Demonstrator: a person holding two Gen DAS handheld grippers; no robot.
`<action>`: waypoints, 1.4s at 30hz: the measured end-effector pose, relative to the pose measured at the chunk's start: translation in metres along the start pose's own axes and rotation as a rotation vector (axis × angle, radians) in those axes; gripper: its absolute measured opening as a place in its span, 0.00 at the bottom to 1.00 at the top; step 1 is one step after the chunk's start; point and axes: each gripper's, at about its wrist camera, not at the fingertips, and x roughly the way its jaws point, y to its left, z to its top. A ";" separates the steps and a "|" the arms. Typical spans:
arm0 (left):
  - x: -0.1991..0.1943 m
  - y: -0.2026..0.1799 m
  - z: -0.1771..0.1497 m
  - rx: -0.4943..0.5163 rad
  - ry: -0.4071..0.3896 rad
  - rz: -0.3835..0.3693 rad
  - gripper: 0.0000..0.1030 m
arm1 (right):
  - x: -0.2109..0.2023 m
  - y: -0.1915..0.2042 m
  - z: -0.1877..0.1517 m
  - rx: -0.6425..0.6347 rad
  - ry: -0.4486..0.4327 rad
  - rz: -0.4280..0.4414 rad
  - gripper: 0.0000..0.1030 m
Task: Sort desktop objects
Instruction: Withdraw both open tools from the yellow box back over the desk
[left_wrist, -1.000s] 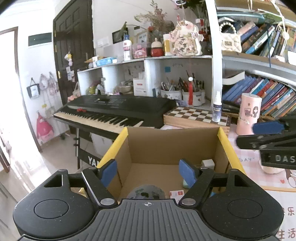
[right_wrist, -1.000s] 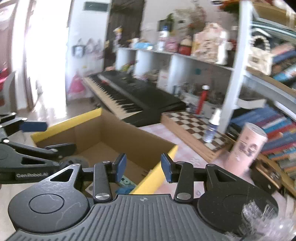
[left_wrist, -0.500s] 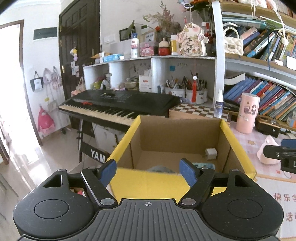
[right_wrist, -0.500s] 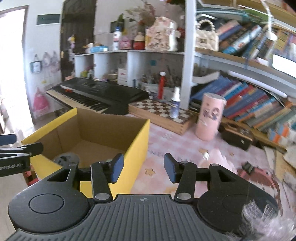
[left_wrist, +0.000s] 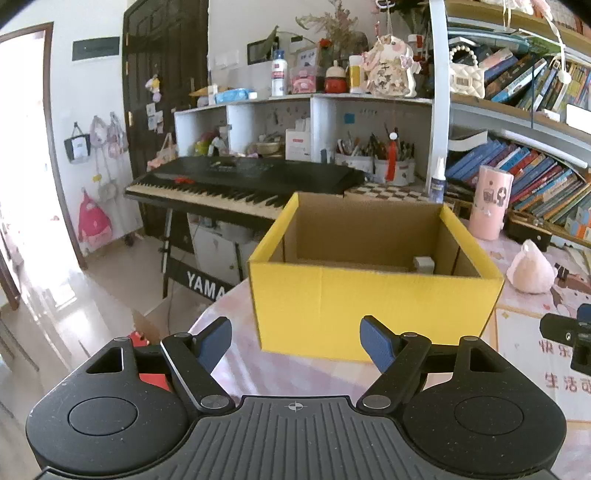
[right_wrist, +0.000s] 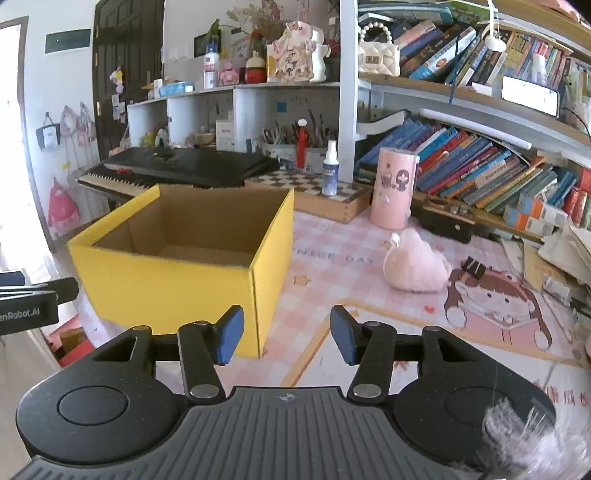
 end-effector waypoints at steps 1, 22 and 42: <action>-0.002 0.001 -0.002 -0.001 0.004 0.000 0.76 | -0.003 0.002 -0.003 -0.001 0.003 -0.001 0.48; -0.038 0.018 -0.040 0.027 0.057 -0.021 0.77 | -0.043 0.039 -0.047 -0.053 0.051 0.038 0.56; -0.035 -0.031 -0.053 0.160 0.123 -0.223 0.83 | -0.062 0.018 -0.072 -0.012 0.105 -0.082 0.70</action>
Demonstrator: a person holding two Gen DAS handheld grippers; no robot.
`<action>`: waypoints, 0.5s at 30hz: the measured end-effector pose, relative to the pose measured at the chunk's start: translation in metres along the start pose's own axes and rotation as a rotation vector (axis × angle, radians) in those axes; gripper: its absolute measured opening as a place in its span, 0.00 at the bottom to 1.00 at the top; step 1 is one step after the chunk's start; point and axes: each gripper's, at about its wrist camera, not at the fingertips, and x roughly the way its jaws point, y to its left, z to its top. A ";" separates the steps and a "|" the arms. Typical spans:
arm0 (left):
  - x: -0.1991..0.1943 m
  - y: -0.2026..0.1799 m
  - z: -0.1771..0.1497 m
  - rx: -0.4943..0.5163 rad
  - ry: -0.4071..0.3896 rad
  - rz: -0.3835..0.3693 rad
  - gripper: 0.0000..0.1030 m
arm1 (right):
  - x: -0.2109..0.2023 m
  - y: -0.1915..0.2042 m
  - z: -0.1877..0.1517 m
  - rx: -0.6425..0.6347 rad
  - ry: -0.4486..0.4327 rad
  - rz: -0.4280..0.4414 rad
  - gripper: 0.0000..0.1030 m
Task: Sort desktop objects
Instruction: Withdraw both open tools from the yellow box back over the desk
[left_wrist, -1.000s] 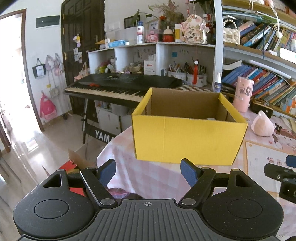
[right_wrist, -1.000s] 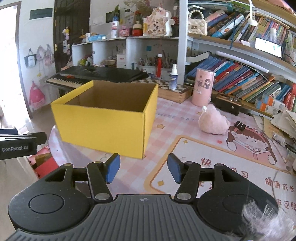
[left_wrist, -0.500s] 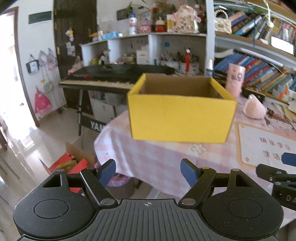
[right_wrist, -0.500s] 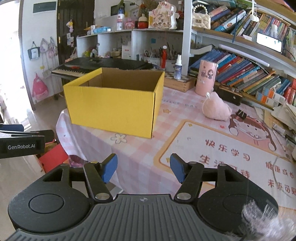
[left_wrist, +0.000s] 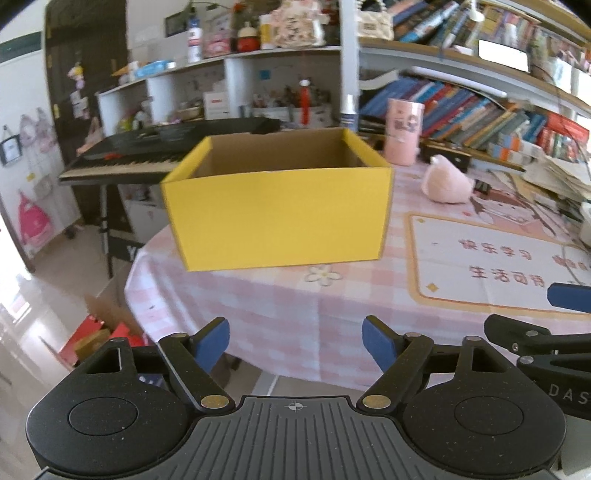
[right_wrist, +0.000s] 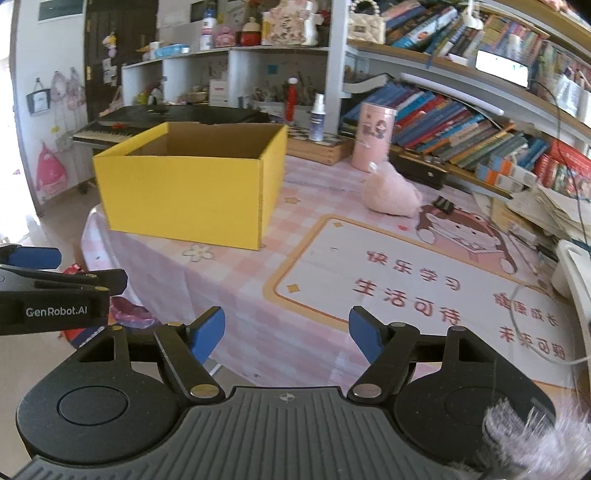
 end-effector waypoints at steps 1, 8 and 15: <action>0.001 -0.003 0.001 0.005 -0.003 -0.011 0.84 | 0.000 -0.003 -0.001 0.005 0.002 -0.007 0.70; 0.009 -0.021 0.010 0.040 -0.012 -0.058 0.84 | 0.000 -0.022 -0.003 0.042 0.004 -0.058 0.70; 0.019 -0.044 0.016 0.078 -0.006 -0.099 0.88 | 0.003 -0.044 -0.003 0.082 0.017 -0.095 0.74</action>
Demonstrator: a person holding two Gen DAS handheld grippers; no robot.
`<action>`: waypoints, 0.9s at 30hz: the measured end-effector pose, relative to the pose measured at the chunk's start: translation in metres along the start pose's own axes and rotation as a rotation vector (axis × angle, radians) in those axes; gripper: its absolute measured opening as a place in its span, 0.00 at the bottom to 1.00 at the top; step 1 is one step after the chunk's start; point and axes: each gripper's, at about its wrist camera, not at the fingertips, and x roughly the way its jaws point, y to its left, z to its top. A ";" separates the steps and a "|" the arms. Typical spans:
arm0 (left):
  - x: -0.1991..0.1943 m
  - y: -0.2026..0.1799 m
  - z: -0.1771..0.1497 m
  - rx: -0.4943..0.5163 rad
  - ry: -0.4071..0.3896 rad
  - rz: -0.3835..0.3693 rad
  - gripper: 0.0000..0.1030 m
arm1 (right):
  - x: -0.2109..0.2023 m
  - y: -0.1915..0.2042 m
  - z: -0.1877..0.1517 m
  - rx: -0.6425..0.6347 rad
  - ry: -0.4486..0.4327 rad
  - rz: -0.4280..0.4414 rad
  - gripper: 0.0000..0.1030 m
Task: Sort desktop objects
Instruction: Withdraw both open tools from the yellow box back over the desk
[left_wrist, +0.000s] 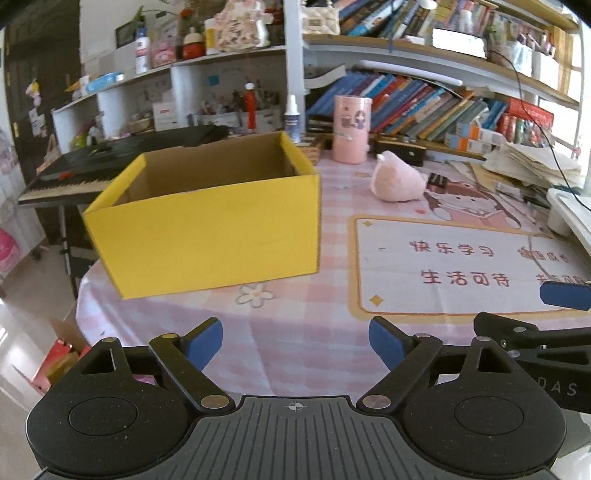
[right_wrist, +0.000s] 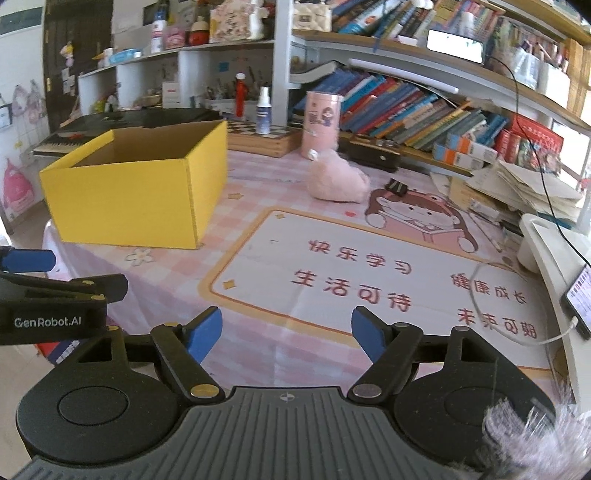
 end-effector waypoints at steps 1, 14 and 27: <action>0.001 -0.003 0.001 0.006 -0.001 -0.004 0.88 | 0.002 -0.003 0.000 0.004 0.003 -0.003 0.74; 0.030 -0.033 0.021 0.018 0.022 -0.020 0.89 | 0.027 -0.039 0.010 0.022 0.027 -0.015 0.78; 0.067 -0.071 0.052 0.007 0.025 -0.023 0.89 | 0.059 -0.088 0.036 0.010 0.042 -0.017 0.78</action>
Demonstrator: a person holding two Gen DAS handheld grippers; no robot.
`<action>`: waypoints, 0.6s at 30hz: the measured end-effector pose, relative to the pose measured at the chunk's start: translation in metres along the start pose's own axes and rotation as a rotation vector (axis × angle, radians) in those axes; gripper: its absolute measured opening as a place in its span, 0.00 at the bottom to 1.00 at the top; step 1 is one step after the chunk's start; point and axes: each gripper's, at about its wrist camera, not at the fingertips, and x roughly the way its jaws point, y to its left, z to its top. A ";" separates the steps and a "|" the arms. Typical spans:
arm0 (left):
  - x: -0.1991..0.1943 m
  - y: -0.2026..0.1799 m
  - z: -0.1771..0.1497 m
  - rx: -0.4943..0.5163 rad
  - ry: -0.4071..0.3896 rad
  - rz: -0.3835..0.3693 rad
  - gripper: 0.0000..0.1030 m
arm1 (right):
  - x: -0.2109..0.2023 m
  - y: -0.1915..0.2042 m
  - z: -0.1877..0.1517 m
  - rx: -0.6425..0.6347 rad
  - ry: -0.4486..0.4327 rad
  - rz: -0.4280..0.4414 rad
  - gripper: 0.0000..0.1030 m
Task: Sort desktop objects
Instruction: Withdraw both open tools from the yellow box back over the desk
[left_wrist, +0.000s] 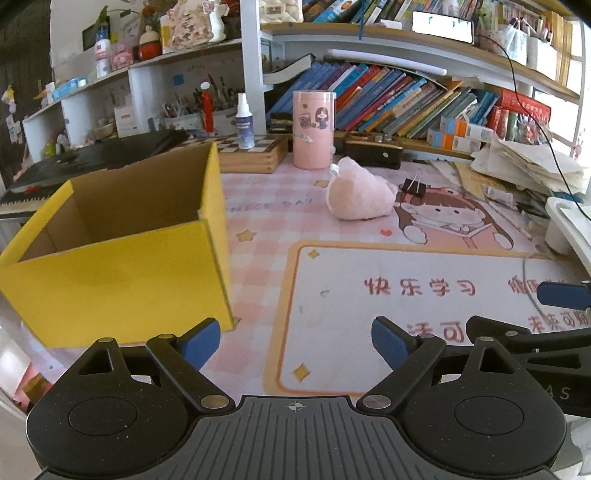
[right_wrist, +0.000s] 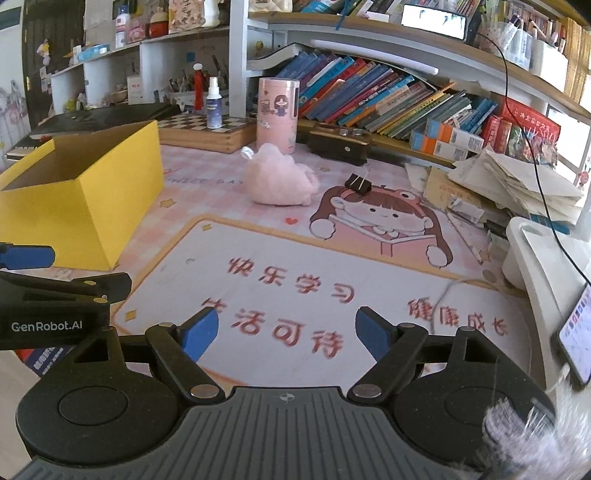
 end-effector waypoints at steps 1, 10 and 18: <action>0.002 -0.002 0.002 -0.002 0.000 0.001 0.89 | 0.003 -0.003 0.002 -0.001 0.000 0.001 0.78; 0.023 -0.023 0.024 -0.026 -0.003 0.033 0.89 | 0.026 -0.033 0.022 -0.017 -0.005 0.025 0.78; 0.035 -0.038 0.039 -0.049 -0.011 0.093 0.89 | 0.043 -0.058 0.038 -0.031 -0.018 0.064 0.78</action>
